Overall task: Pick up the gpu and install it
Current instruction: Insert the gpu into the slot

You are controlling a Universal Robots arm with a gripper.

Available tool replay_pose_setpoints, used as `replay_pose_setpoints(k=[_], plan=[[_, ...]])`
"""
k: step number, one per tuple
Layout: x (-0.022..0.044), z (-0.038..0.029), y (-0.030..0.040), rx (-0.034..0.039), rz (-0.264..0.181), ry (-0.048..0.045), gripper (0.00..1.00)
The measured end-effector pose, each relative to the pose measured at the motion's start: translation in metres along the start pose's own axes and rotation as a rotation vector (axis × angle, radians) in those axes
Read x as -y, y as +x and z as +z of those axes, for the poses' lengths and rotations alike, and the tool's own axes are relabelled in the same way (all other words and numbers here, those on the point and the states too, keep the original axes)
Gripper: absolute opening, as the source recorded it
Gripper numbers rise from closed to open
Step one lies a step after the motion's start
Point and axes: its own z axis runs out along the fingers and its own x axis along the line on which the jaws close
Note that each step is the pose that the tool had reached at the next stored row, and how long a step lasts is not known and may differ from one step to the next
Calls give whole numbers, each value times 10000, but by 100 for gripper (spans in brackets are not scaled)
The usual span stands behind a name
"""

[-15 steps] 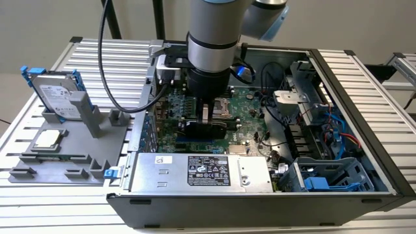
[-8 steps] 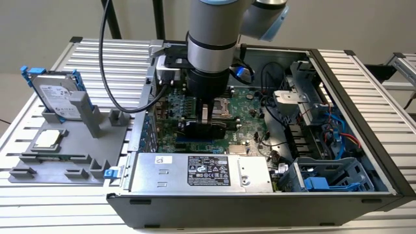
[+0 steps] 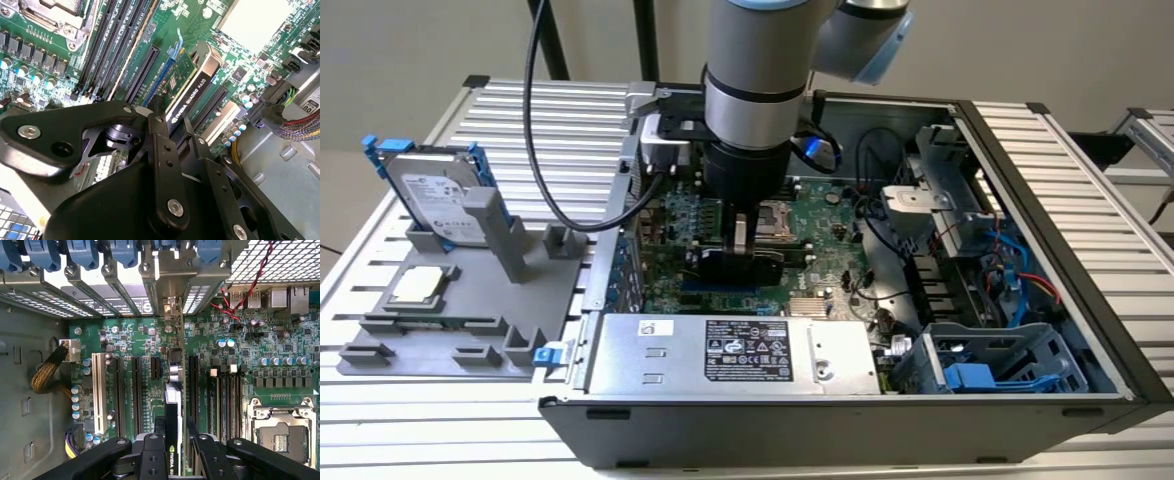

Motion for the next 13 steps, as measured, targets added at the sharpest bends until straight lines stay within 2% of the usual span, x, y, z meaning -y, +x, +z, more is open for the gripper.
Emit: replay_pose_setpoints(k=[13], plan=[[-30,8,20,-1,1,2,0]])
